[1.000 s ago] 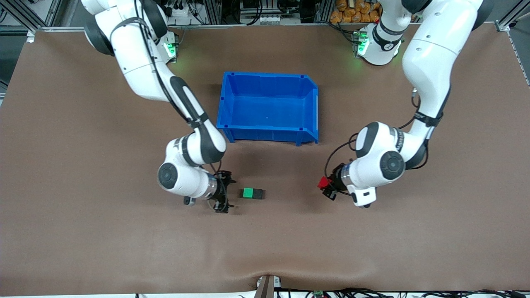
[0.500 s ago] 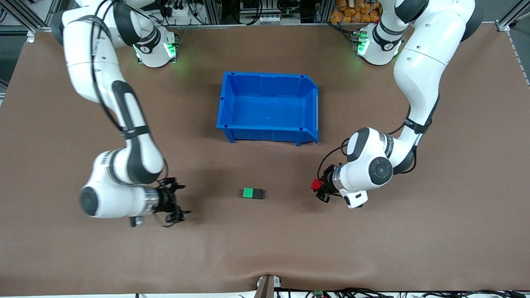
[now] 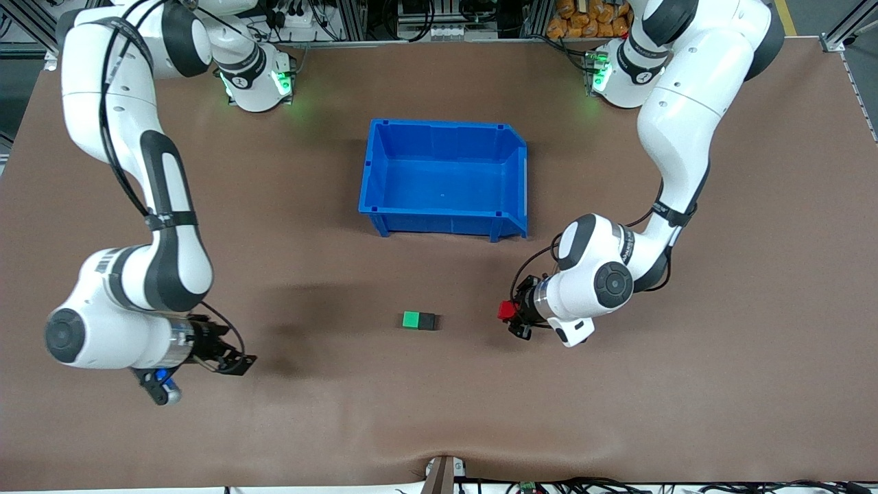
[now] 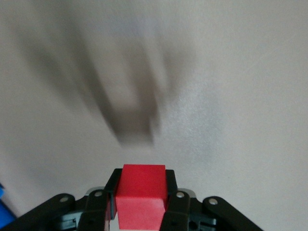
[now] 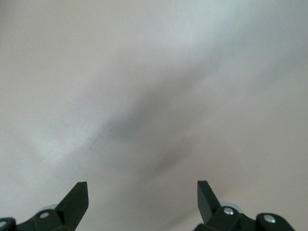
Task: Attach green and red cubes to black cube
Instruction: 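Retract the right gripper while the left gripper carries the red cube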
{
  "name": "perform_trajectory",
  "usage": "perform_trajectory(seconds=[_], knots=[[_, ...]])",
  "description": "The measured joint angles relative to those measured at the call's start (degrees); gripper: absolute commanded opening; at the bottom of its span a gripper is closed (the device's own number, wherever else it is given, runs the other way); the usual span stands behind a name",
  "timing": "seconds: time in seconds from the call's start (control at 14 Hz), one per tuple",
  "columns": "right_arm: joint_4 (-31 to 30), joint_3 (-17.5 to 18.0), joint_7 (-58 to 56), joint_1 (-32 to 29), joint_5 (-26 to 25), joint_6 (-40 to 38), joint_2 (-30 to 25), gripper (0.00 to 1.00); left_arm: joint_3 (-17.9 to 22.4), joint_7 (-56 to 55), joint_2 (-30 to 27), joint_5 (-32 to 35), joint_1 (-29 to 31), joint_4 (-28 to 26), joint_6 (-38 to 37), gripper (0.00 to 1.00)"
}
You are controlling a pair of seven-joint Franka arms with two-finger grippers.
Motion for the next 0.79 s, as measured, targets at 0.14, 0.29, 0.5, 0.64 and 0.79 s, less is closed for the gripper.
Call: perform_trajectory(seconds=[0.14,0.29,0.5,0.64,0.79], knots=[[1.9,-0.1,-9.8,-1.9,-3.1,-3.2,-1.1,1.0,0.0,-1.9,1.6,-0.5,-1.3,1.4,1.9,0.0],[3.4,0.1,-14.8,-2.3,-10.0,-6.4,-3.2,1.0,0.0,-2.8,2.9,-0.6,-2.3,2.8,2.3,0.0],[4.8,0.6,-19.0,-1.9,-17.3,-16.2,-10.0,1.0,0.0,-2.9,4.4,-2.4,-2.4,4.8,2.5,0.0],[4.9,0.4,-20.5,-2.1,-18.3,-23.2,-15.3,1.0,0.0,-3.4,5.2,-4.4,-2.5,6.0,2.5,0.0],[4.9,0.3,-24.8,-3.2,-18.3,-28.2,-20.1,1.0,0.0,-4.5,5.8,-4.7,-3.0,6.8,2.5,0.0]])
